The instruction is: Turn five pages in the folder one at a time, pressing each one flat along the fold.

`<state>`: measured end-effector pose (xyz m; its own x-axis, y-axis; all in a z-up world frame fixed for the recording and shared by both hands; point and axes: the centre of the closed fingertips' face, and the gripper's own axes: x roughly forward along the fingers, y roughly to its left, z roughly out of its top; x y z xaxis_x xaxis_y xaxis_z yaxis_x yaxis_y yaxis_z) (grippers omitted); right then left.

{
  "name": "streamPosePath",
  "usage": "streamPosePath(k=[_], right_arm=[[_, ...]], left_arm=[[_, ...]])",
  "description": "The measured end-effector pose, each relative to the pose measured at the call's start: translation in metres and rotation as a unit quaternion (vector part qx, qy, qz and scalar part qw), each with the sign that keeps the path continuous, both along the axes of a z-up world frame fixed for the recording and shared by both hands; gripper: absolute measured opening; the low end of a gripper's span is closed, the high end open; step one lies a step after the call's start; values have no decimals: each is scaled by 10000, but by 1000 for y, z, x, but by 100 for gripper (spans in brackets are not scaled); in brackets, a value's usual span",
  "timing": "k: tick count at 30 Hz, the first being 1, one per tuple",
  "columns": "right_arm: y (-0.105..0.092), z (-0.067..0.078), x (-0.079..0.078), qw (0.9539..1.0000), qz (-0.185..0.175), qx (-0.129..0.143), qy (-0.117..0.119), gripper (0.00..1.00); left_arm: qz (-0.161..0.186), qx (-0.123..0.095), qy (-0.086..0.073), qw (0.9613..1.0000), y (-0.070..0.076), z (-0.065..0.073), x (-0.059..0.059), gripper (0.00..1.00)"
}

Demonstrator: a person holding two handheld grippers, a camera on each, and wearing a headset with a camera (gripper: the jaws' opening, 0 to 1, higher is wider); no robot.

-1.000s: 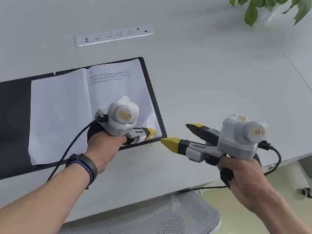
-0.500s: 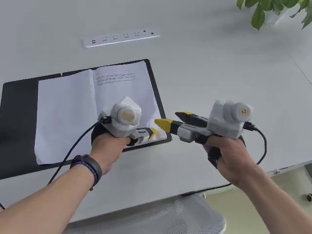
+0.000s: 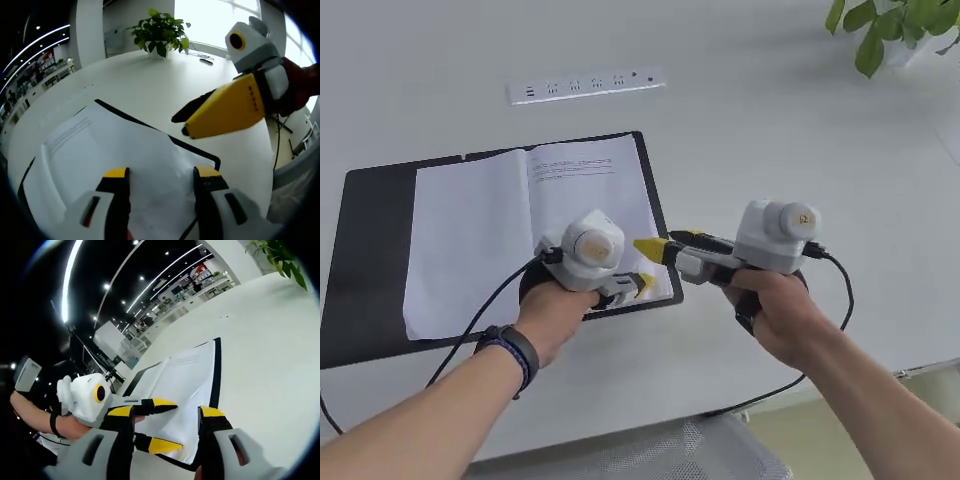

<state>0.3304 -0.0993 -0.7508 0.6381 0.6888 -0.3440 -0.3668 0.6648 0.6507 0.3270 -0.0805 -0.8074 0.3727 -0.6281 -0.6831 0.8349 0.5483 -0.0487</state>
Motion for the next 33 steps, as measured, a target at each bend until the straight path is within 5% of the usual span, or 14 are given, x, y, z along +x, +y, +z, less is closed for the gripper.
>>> streamPosePath(k=[11, 14, 17, 22, 27, 33], right_arm=[[4, -21, 10, 9990, 198, 176, 367, 37], [6, -22, 15, 9987, 206, 257, 380, 31], [7, -31, 16, 9967, 67, 485, 642, 24], [9, -37, 14, 9961, 44, 439, 760, 10], [8, -38, 13, 9937, -100, 603, 943, 4], [8, -32, 14, 9937, -149, 649, 905, 2]], left_arm=[[2, -11, -8, 10000, 1, 0, 0, 51], [5, -13, -11, 10000, 1, 0, -1, 51], [9, -10, -8, 10000, 1, 0, -1, 51], [-10, -7, 24, 10000, 1, 1, -1, 52], [-77, -183, 273, 9994, -5, 5, -9, 64], [-23, -300, 248, 9992, -3, 15, -9, 69]])
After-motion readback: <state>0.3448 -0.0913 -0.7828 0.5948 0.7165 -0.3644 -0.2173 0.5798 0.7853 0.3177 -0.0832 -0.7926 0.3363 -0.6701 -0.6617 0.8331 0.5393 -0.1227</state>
